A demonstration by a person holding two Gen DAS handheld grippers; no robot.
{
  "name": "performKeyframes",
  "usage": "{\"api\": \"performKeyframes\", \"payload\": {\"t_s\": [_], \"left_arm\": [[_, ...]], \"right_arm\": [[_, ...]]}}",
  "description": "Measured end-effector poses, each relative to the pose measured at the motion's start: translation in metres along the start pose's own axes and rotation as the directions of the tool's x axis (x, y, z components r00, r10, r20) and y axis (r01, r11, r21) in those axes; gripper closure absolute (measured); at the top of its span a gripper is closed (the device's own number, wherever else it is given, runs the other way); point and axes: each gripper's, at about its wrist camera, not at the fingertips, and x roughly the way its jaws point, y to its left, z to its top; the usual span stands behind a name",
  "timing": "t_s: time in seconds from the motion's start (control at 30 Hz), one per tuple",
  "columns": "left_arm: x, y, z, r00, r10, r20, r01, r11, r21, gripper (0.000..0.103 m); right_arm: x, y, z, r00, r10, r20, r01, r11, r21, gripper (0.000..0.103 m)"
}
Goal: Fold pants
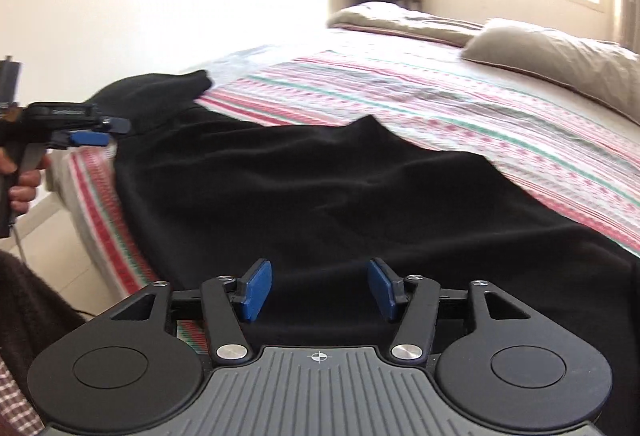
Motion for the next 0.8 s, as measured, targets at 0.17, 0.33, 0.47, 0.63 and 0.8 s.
{"api": "performKeyframes", "payload": {"t_s": [0.17, 0.33, 0.47, 0.63, 0.8], "left_arm": [[0.025, -0.047, -0.015, 0.989, -0.119, -0.086, 0.125, 0.990, 0.068, 0.010], [0.044, -0.097, -0.033, 0.973, -0.190, -0.135, 0.210, 0.964, 0.161, 0.002], [0.055, -0.133, -0.046, 0.954, -0.245, -0.174, 0.280, 0.935, 0.220, 0.000], [0.070, -0.173, -0.066, 0.921, -0.301, -0.249, 0.363, 0.894, 0.264, 0.000], [0.082, -0.210, -0.082, 0.887, -0.344, -0.309, 0.436, 0.845, 0.310, 0.000]], "right_arm": [[-0.005, -0.047, -0.014, 0.978, -0.205, -0.037, 0.207, 0.973, 0.101, 0.047], [-0.021, -0.083, -0.030, 0.922, -0.385, -0.035, 0.386, 0.915, 0.117, 0.037], [-0.035, -0.107, -0.046, 0.886, -0.462, -0.039, 0.463, 0.877, 0.128, 0.037], [-0.043, -0.139, -0.059, 0.845, -0.532, -0.054, 0.534, 0.832, 0.150, 0.037], [-0.026, -0.168, -0.064, 0.819, -0.566, -0.091, 0.573, 0.809, 0.127, 0.037]]}}
